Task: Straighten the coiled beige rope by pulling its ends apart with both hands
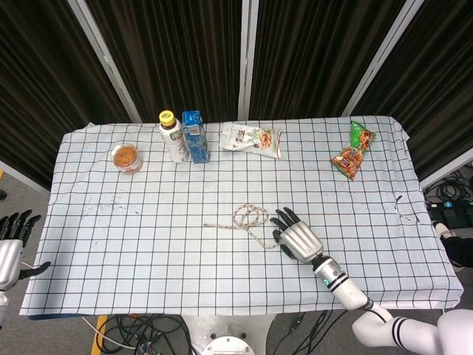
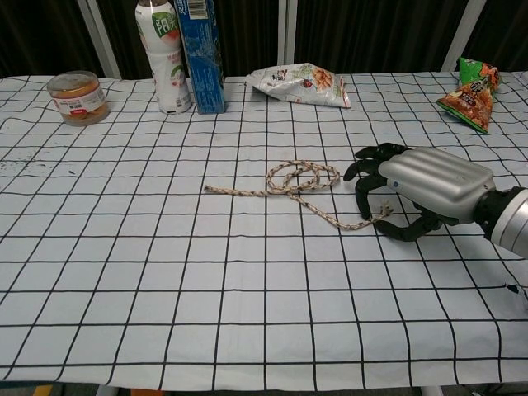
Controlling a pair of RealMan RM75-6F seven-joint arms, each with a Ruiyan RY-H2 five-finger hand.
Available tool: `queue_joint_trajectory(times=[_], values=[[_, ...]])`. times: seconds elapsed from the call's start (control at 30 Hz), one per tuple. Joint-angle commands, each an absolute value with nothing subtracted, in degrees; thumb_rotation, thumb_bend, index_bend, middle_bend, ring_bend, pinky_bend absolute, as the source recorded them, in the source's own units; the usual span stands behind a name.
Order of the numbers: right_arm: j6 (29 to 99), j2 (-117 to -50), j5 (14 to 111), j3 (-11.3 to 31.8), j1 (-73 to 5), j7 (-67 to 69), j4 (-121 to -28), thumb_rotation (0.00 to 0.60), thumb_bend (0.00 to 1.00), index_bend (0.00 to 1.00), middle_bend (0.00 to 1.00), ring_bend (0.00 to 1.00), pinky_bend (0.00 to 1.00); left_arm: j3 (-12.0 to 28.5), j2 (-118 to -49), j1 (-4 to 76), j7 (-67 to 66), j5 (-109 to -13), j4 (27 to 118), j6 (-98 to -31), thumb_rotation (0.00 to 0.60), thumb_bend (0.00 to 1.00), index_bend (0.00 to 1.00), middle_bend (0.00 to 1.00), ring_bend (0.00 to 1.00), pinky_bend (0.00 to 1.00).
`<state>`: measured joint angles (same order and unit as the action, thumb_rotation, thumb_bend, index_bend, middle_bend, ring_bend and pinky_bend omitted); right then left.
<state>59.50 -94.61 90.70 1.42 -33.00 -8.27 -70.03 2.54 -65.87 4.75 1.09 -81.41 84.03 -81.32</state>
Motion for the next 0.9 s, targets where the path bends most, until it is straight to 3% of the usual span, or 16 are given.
queue_joint_trajectory(times=[0.03, 0.4, 0.7, 0.9], values=[[59.51, -94.74, 90.56, 1.46, -33.14, -8.17, -69.91, 0.6, 0.37, 0.54, 0.17, 0.0, 0.0, 2.53, -65.87, 4.74, 1.1, -81.37, 84.0, -81.29, 0.6, 0.02, 0.13, 0.05, 0.0, 0.0], [59.26, -95.52, 89.59, 1.31, -33.42, -8.52, -69.0, 0.6, 0.38, 0.56, 0.17, 0.0, 0.0, 2.48, -66.03, 4.63, 1.44, -81.17, 83.65, -81.12, 0.6, 0.02, 0.13, 0.05, 0.0, 0.0], [60.2, -95.59, 89.06, 1.71, -33.35, -9.0, -68.98, 0.6, 0.59, 0.65, 0.2, 0.0, 0.0, 2.95, -65.13, 6.91, 3.22, -84.54, 83.4, -80.7, 0.6, 0.02, 0.13, 0.05, 0.0, 0.0], [60.44, -91.43, 87.85, 3.43, -33.89, -11.38, -74.07, 0.6, 0.61, 0.66, 0.2, 0.0, 0.0, 4.13, -62.24, 14.55, 10.53, -91.83, 84.79, -76.15, 0.6, 0.01, 0.14, 0.05, 0.0, 0.0]])
